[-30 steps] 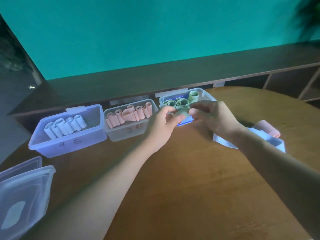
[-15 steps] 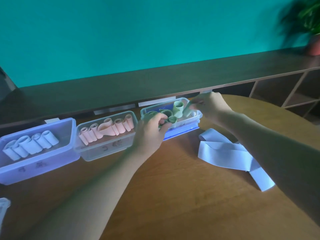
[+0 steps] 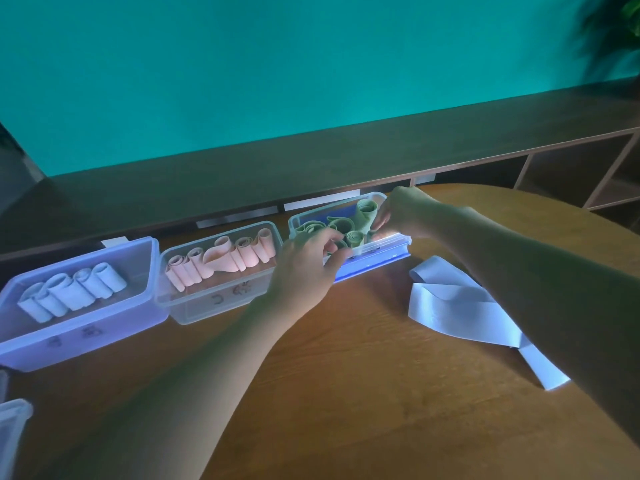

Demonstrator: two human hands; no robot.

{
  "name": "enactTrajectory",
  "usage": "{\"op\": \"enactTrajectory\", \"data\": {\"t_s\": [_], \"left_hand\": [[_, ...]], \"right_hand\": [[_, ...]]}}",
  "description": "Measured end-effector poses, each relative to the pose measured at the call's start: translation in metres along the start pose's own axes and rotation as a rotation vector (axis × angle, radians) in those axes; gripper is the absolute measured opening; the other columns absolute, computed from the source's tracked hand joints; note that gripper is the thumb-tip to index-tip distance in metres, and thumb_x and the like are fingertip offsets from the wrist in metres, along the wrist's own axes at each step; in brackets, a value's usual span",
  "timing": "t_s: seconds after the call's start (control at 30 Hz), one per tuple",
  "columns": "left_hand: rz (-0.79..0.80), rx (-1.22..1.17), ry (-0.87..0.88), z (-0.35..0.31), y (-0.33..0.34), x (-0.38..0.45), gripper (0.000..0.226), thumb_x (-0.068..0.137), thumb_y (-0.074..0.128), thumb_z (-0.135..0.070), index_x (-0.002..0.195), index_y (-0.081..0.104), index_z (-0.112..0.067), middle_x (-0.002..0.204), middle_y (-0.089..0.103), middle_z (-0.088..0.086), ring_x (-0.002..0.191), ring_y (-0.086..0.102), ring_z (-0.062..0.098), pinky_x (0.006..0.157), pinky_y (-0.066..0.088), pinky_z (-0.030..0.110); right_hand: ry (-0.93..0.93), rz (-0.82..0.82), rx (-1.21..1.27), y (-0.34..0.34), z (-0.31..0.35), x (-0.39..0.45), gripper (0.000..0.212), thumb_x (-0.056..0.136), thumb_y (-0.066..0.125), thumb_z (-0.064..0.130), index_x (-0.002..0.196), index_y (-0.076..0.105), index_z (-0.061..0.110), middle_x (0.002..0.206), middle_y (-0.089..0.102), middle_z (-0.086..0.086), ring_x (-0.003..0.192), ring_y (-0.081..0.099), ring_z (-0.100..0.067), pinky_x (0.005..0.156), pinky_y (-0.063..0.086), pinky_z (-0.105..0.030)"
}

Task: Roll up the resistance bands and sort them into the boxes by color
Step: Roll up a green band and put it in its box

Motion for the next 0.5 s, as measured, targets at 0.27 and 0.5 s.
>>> {"op": "enactTrajectory", "data": {"t_s": [0.27,0.5], "left_hand": [[-0.008,0.016,-0.006,0.0035,0.0054,-0.0001,0.034,0.098,0.055,-0.046,0.117,0.068,-0.021,0.095,0.069,-0.012,0.091,0.064,0.009,0.088,0.055,0.045],[-0.022,0.019,-0.001,0.0035,0.0075,0.0005,0.04,0.095,0.053,-0.051,0.115,0.07,-0.02,0.096,0.072,-0.01,0.09,0.065,0.01,0.086,0.057,0.044]], "right_hand": [[-0.01,0.029,0.012,0.0024,-0.0031,0.0071,0.037,0.07,0.085,0.051,0.097,0.073,0.028,0.099,0.072,0.0,0.092,0.065,-0.021,0.083,0.053,-0.033],[0.003,-0.01,0.109,0.0041,-0.0008,0.0058,0.031,0.063,0.089,0.046,0.086,0.075,0.032,0.092,0.072,0.006,0.083,0.063,-0.013,0.079,0.053,-0.028]]}}
Point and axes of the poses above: each hand's wrist, its own x-axis towards the middle knuckle, its own y-axis out of the palm, z = x × y, the point moved 4 cm from there along x, towards the middle knuckle
